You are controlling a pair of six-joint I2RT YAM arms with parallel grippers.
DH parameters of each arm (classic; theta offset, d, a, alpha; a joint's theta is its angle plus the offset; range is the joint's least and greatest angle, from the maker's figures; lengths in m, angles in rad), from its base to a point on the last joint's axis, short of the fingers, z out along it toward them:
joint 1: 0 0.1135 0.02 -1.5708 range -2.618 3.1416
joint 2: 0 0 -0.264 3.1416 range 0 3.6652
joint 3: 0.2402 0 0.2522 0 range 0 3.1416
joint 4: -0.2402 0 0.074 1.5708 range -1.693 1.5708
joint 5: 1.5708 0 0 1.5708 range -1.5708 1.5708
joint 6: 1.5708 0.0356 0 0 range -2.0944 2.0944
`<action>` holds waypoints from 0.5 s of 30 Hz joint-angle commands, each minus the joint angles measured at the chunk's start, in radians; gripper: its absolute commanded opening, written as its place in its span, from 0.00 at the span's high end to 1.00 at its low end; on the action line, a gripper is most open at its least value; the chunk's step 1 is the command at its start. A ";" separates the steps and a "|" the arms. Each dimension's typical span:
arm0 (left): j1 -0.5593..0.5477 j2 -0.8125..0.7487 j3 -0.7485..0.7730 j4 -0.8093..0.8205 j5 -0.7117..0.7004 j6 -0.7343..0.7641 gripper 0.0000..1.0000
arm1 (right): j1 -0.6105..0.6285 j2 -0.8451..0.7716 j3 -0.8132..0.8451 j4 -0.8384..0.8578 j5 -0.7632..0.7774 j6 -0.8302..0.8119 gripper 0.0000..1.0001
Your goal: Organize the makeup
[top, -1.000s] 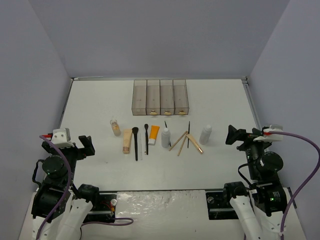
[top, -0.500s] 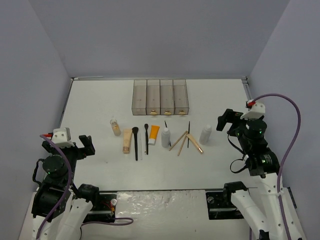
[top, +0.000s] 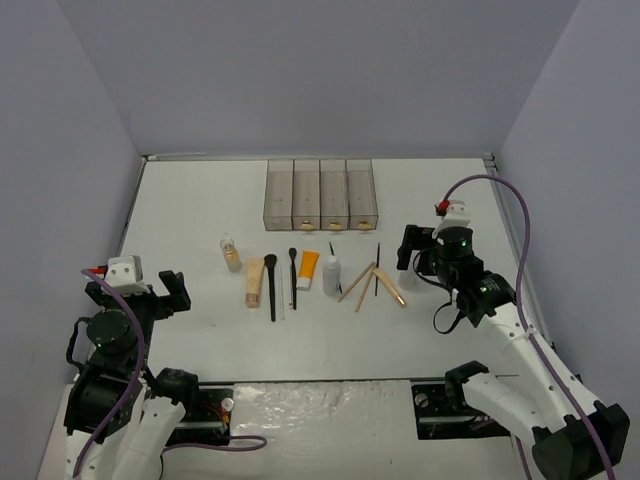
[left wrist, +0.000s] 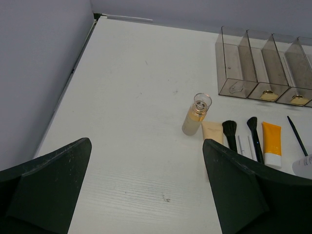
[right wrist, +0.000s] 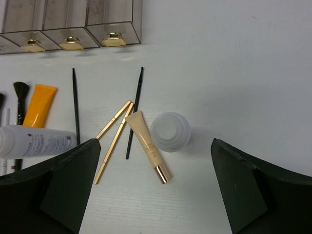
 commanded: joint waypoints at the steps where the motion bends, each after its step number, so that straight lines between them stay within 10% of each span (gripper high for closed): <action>1: -0.002 0.034 0.025 0.061 -0.001 0.002 0.03 | 0.021 0.054 -0.028 0.135 0.091 0.023 0.10; 15: -0.002 0.035 0.024 0.062 0.007 0.002 0.03 | 0.022 0.189 -0.083 0.258 0.128 0.001 0.16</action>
